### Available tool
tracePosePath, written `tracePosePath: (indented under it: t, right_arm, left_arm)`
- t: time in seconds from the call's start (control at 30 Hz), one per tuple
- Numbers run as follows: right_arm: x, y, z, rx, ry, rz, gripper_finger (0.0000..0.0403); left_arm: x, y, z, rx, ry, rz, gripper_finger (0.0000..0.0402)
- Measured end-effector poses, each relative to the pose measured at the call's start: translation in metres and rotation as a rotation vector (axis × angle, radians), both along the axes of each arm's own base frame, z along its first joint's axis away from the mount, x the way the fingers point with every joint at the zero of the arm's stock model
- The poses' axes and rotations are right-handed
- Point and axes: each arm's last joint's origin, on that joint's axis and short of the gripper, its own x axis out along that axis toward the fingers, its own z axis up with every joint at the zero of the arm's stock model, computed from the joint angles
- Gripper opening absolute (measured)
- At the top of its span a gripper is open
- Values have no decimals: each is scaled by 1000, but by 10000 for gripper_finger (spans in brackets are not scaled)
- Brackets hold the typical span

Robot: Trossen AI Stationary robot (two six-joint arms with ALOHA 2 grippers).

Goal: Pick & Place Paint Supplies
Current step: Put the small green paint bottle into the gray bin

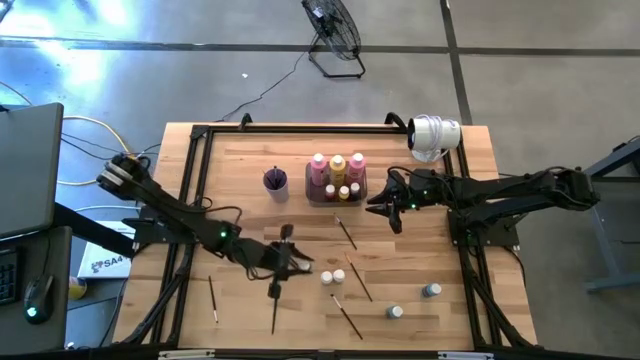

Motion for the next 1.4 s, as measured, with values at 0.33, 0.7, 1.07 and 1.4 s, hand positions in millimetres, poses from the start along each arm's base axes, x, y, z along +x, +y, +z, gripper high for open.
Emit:
tracePosePath:
  t: [0.33, 0.7, 1.07, 1.4]
  right_arm:
    - [0, 0, 0, 0, 0, 1, 100]
    - [0, 0, 0, -7, 0, 4, 100]
    - [0, 0, 0, -34, 0, 9, 100]
    - [0, 0, 0, -34, 0, 8, 100]
  left_arm:
    - [3, 42, 21, 83, -86, 287, 118]
    - [20, 116, 22, -3, -88, 422, 119]
    - [28, 149, 12, -76, -88, 583, 120]
    - [45, 153, -19, -19, -56, 755, 120]
